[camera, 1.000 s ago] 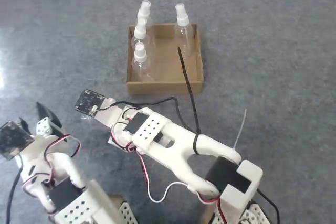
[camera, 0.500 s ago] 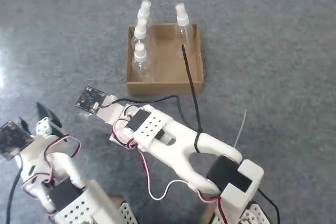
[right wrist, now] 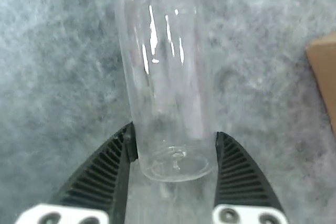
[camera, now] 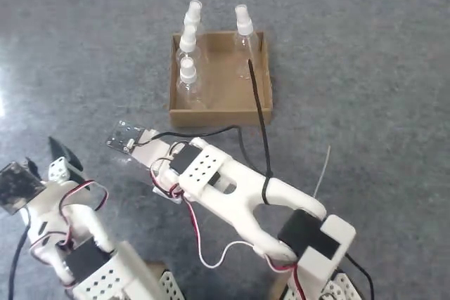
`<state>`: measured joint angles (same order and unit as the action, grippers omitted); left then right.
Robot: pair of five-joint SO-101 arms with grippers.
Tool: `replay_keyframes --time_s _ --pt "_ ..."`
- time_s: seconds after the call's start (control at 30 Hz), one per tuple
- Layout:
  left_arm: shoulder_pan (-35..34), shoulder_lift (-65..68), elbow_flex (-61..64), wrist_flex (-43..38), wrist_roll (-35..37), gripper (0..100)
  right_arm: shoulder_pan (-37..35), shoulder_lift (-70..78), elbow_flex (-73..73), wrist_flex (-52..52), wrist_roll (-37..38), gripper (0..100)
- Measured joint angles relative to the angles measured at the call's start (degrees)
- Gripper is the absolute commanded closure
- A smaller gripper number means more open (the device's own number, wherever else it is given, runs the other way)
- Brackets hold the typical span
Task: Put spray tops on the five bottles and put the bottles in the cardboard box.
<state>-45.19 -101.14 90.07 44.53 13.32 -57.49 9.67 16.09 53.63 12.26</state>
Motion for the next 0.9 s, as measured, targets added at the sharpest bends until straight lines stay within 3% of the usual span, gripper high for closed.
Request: replay_keyframes --time_s 0.9 --pt "0.0 0.0 0.0 0.0 0.0 82 13.2 -15.4 0.1 31.7 0.8 89.0"
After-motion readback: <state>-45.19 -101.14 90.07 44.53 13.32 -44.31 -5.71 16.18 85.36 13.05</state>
